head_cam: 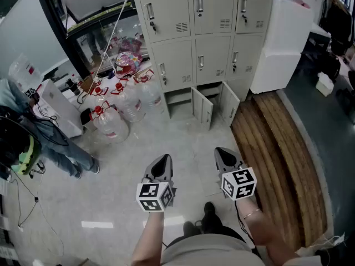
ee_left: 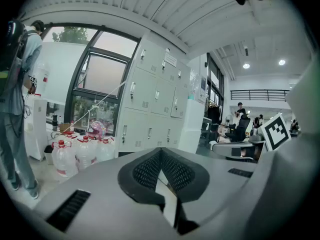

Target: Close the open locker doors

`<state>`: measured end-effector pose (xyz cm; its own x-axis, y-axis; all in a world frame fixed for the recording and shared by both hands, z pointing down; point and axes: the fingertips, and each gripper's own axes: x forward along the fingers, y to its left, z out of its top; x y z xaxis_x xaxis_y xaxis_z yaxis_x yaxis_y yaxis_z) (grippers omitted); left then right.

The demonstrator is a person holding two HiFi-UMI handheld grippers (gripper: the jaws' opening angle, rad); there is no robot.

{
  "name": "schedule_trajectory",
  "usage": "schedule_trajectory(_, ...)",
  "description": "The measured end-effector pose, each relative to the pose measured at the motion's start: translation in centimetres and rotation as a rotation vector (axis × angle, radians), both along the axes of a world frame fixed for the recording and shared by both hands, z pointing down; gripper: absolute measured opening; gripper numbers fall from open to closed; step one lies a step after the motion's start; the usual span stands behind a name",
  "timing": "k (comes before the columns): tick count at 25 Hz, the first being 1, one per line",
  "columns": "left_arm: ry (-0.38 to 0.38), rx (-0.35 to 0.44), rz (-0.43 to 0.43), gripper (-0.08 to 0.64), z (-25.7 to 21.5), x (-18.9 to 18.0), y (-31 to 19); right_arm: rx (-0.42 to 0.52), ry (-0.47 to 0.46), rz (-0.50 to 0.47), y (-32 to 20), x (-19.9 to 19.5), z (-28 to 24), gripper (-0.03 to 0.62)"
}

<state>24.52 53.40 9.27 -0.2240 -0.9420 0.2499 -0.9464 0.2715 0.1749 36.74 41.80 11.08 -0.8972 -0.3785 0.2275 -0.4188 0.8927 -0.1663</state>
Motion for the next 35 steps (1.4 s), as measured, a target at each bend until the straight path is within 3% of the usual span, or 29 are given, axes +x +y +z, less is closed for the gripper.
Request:
schedule_trajectory(13, -0.013, 0.0, -0.03, 0.02, 0.1, 0.3, -5.4, -0.002, -0.01, 0.017, -6.1, 0.5, -0.4, 0.008)
schedule_trajectory(21, -0.023, -0.014, -0.037, 0.02, 0.1, 0.7, -8.5, -0.04, -0.035, -0.012, -9.3, 0.0, -0.4, 0.083)
schedule_trajectory(25, -0.03, -0.015, -0.049, 0.02, 0.2, 0.6, -10.2, -0.088, -0.055, -0.008, -11.6, -0.1, 0.1, 0.084)
schedule_trajectory(35, -0.019, -0.062, -0.051, 0.02, 2.6, -4.5, -14.5, -0.146, -0.022, -0.008, -15.9, -4.6, 3.3, 0.092)
